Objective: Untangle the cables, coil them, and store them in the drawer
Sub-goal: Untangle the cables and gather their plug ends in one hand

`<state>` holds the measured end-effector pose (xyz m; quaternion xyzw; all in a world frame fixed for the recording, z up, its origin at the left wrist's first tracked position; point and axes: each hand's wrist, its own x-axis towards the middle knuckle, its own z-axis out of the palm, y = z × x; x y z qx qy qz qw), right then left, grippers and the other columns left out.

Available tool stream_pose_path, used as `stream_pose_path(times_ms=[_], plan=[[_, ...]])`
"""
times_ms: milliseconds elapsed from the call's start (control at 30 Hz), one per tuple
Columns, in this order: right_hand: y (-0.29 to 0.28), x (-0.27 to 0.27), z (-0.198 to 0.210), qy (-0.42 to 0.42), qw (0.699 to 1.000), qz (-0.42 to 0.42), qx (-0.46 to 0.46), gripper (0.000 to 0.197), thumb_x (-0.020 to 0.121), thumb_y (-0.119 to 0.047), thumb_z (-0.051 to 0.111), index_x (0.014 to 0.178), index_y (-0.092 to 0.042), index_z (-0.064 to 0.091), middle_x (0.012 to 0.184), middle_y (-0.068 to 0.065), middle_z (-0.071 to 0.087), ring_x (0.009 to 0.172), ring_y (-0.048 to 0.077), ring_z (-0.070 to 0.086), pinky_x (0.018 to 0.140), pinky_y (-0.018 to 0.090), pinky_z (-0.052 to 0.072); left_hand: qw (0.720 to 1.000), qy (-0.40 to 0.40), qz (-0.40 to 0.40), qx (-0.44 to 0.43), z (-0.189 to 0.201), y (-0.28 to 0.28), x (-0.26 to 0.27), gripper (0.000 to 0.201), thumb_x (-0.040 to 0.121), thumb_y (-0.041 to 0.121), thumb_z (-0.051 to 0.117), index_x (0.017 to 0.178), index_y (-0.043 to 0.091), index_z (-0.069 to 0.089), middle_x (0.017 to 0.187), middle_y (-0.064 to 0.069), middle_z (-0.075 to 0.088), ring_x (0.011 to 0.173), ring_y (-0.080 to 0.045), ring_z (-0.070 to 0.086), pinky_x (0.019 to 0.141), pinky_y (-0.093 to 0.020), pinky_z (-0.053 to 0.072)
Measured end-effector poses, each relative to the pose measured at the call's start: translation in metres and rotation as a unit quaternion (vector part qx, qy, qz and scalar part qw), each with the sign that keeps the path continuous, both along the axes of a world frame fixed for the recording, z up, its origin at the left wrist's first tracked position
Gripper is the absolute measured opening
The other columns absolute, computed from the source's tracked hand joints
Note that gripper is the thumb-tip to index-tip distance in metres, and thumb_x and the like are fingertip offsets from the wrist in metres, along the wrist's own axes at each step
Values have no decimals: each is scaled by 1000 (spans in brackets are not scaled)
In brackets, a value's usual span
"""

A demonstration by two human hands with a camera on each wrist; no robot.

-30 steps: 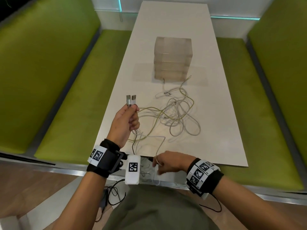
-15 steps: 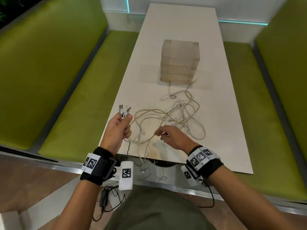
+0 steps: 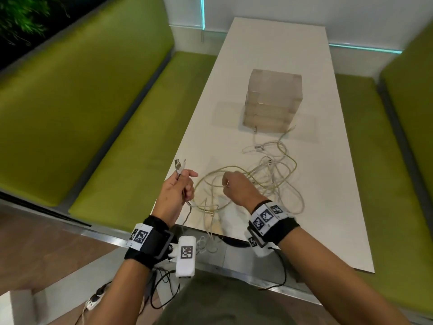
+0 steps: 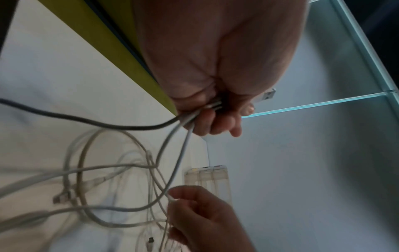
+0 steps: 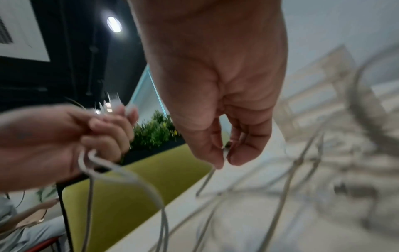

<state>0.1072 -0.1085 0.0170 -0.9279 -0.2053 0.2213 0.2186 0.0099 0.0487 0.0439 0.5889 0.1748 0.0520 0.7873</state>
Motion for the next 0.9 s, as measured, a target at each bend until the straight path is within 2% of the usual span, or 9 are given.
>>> stream_pose_path(times_ms=[133,233,333,467,600,733,800,867,900], plan=[[-32,9,54,-32,996,83,2,26,89,2,51,100,-7,72,111,13,58,93,26,61,75,25,45,999,-24,-26,3,2,-17,18,28,102,17,36,98,5,61,84,-5,70,82,-19,68,73,-26,54],[-41,4,97,-20,990,139,20,23,88,1,54,98,-10,72,99,5,63,90,18,59,78,27,46,996,-28,-79,33,5,-41,31,27,102,18,38,104,6,62,99,-8,72,99,-19,68,92,-29,52],[-43,-1,116,-36,989,74,126,17,82,2,57,92,-10,64,89,7,65,83,22,59,75,34,48,990,-33,-133,17,10,-63,36,26,101,17,39,107,8,63,95,-1,73,93,-11,68,93,-28,51],[-48,0,109,-42,976,2,213,21,80,0,59,88,-18,54,77,-1,61,74,18,60,68,33,51,987,-13,-159,-32,11,-72,36,34,101,20,38,109,0,63,98,-14,73,97,-25,69,94,-35,52],[-49,-3,100,-30,960,-40,274,24,79,-3,66,86,-19,51,80,1,65,70,11,61,66,22,50,978,-18,-205,-34,11,-69,33,29,101,17,36,112,0,58,91,-12,74,92,-25,70,87,-34,55],[-49,-1,86,4,925,-107,365,21,80,-10,72,90,-16,54,89,4,67,72,15,64,67,26,52,985,-37,-165,-20,16,-63,32,19,101,13,37,92,4,52,59,-1,63,59,-18,63,65,-30,54],[-57,-2,76,49,949,-76,303,19,86,-16,66,103,-19,57,102,-6,63,71,10,60,67,25,50,990,-44,-110,-71,20,-56,34,21,101,15,36,87,8,50,53,2,51,50,-15,52,57,-27,48],[-61,-8,58,129,979,56,147,31,89,-17,63,118,-21,57,105,-16,60,68,6,59,68,22,49,987,-52,-70,-135,24,-48,36,23,102,18,34,85,10,47,53,4,42,45,-11,41,49,-23,41],[-61,-14,48,163,977,112,82,32,88,-18,63,119,-22,57,101,-16,60,68,8,61,68,23,49,985,-55,-61,-153,25,-44,37,23,102,19,34,84,11,46,53,5,40,43,-10,37,46,-22,38]])
